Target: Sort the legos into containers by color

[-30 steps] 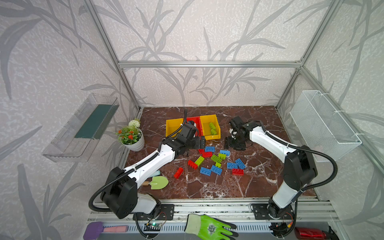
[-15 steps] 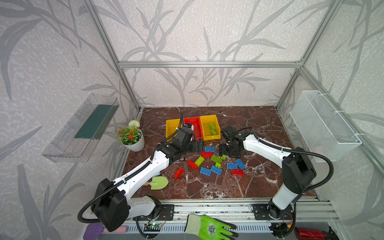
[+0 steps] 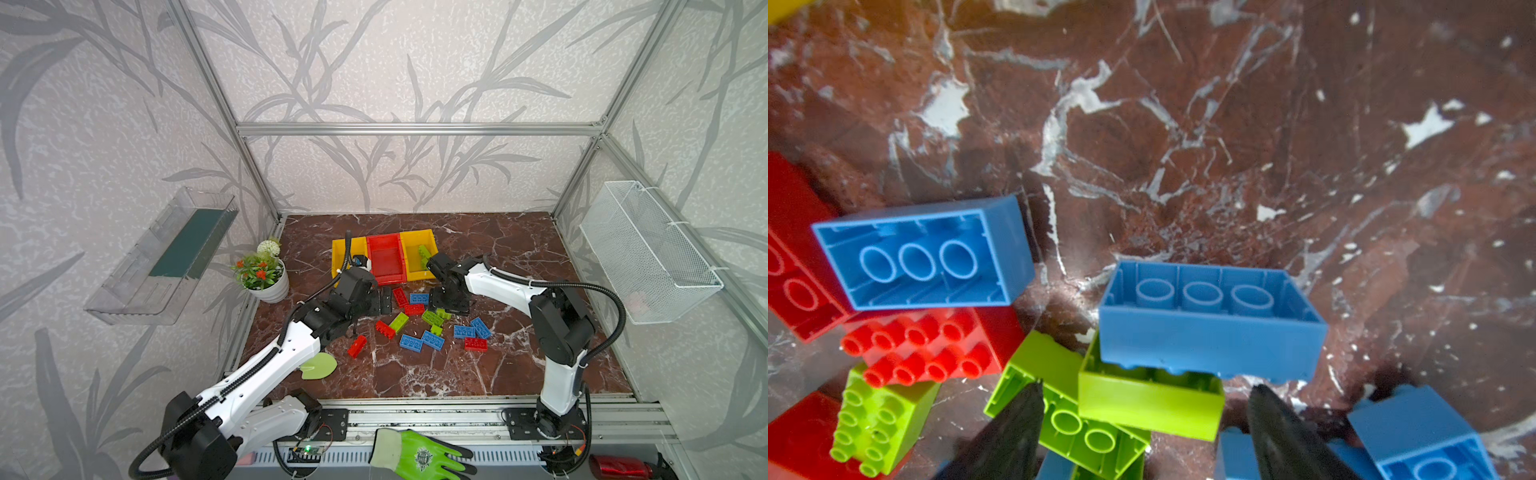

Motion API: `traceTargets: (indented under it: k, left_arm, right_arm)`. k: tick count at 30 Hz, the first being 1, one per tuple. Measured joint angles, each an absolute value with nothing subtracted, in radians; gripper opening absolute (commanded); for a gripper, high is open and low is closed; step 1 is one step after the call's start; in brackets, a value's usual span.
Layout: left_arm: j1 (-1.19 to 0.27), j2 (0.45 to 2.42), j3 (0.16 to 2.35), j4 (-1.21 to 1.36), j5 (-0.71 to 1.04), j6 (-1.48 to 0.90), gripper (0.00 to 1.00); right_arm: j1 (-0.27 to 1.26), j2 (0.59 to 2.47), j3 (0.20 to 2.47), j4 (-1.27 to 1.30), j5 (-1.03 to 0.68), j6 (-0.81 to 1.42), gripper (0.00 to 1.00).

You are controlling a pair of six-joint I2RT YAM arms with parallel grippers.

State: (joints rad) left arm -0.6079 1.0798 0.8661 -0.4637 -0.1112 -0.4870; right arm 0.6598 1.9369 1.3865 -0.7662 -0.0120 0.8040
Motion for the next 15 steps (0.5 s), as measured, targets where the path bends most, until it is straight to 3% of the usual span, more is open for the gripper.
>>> traceTargets:
  k: [7,12,15]
  left_arm:
    - [-0.594,1.096,0.866,-0.465,-0.120,-0.450,0.98]
    - [-0.572,1.121,0.866,-0.465,-0.110,-0.426,0.98]
    - [-0.557,1.131,0.867,-0.464,-0.099,-0.413,0.98]
  right_arm:
    - [0.660,2.004,1.440,-0.797,0.000,0.827,0.63]
    - [0.660,2.012,1.447,-0.820,0.012,0.845,0.47]
    - [0.660,2.014,1.451,-0.830,0.015,0.850,0.46]
